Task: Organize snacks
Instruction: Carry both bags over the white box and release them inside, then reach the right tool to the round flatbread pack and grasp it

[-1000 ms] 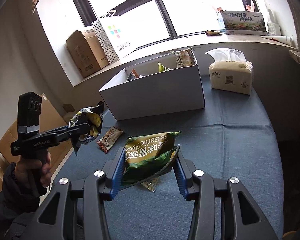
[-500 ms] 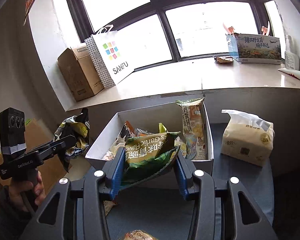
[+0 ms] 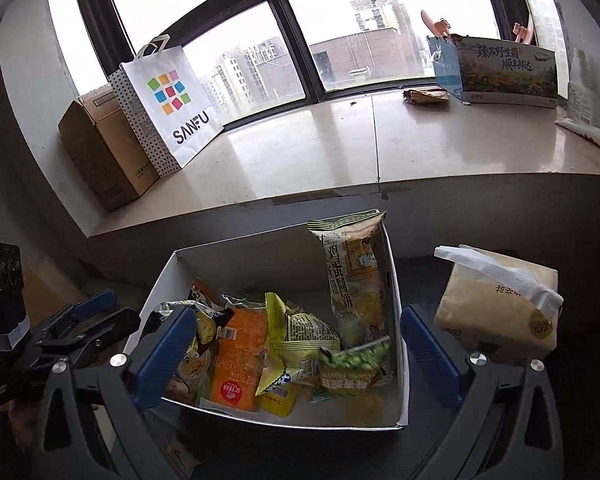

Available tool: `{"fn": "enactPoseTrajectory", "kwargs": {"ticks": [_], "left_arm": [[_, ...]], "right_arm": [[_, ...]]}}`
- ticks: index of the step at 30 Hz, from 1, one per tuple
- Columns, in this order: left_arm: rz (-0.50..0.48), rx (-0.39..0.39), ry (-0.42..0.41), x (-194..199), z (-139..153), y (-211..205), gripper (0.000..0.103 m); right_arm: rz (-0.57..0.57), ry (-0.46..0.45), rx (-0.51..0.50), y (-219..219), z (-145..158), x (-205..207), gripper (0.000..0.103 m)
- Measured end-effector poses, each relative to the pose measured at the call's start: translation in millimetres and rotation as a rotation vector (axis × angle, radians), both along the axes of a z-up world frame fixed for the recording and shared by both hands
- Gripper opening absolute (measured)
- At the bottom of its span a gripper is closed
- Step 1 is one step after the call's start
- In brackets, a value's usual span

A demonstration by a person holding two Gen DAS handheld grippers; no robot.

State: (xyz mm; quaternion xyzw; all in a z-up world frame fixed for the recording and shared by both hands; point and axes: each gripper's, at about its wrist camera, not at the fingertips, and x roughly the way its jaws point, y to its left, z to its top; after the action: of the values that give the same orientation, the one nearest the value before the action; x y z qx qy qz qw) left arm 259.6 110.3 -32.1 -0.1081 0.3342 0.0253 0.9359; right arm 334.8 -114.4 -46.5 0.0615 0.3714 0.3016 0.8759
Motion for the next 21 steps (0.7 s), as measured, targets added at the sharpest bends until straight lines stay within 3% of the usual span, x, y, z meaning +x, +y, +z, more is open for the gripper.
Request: {"fn": "enactPoseTrajectory", "kwargs": {"ticks": [3,9,17,21], "left_arm": [[0.004,-0.011,-0.005,-14,1,2,0.103],[-0.022,-0.003,-0.049,-51,16,-3,0.103],[-0.087,-0.010,-0.113,-110,29,-26,0.103],[-0.148,-0.022,-0.086,-140,23,-45,0.103]], "right_arm": [[-0.041,-0.021,-0.017,-8,-2,-7,0.103],[-0.007,-0.051,0.006,-16,7,-36,0.103],[0.069,-0.122,0.050,-31,19,-104,0.103],[0.101,-0.127,0.078,-47,12,-137,0.103]]}}
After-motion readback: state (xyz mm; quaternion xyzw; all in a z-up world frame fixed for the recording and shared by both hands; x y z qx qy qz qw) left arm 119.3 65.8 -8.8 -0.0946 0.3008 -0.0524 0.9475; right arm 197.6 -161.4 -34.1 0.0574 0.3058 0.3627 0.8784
